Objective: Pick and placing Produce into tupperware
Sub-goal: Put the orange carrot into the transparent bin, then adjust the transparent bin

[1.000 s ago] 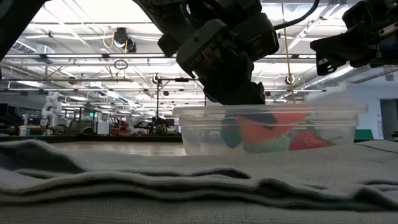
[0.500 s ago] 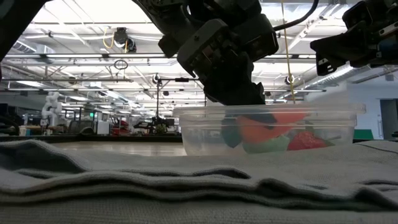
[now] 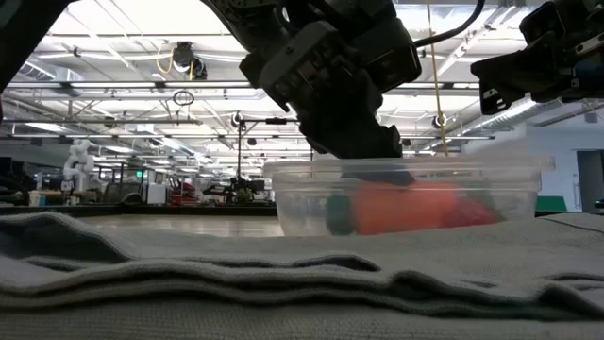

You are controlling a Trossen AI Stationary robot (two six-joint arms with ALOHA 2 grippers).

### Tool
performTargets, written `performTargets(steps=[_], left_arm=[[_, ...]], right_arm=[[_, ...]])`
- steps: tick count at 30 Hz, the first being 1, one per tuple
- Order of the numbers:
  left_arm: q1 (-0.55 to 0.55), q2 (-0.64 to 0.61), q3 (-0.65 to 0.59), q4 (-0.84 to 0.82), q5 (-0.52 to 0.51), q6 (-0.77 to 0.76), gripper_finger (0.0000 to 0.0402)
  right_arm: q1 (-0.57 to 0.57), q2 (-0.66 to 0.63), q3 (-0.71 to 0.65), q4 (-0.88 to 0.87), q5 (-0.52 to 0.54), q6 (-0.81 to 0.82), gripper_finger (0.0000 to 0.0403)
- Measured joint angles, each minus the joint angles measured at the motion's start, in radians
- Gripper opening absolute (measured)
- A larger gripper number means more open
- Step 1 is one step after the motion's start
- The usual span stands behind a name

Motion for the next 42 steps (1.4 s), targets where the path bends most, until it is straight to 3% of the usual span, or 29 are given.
performTargets(steps=[5, 23, 27, 32, 36, 42], left_arm=[[-0.001, 0.0, 0.0, -0.004, -0.004, 0.011, 0.0238], [-0.004, -0.087, 0.0, -0.024, -0.061, 0.058, 0.0239], [-0.004, -0.14, 0.0, -0.046, -0.132, 0.082, 0.0239], [0.016, -0.159, 0.0, -0.081, -0.334, 0.087, 0.0238], [0.037, -0.139, 0.0, -0.076, -0.401, 0.075, 0.0215], [0.062, -0.137, -0.001, -0.091, -0.472, 0.031, 0.0141]], right_arm=[[0.0, 0.0, 0.0, 0.0, 0.0, 0.0, 0.0], [0.0, 0.0, 0.0, 0.0, 0.0, 0.0, 0.0], [0.0, 0.0, 0.0, 0.001, 0.0, 0.0, 0.0], [0.0, 0.0, 0.0, 0.0, 0.0, 0.0, 0.0], [0.0, 0.0, 0.0, 0.0, 0.0, 0.0, 0.0], [0.0, 0.0, 0.0, -0.003, 0.0, -0.001, 0.0]])
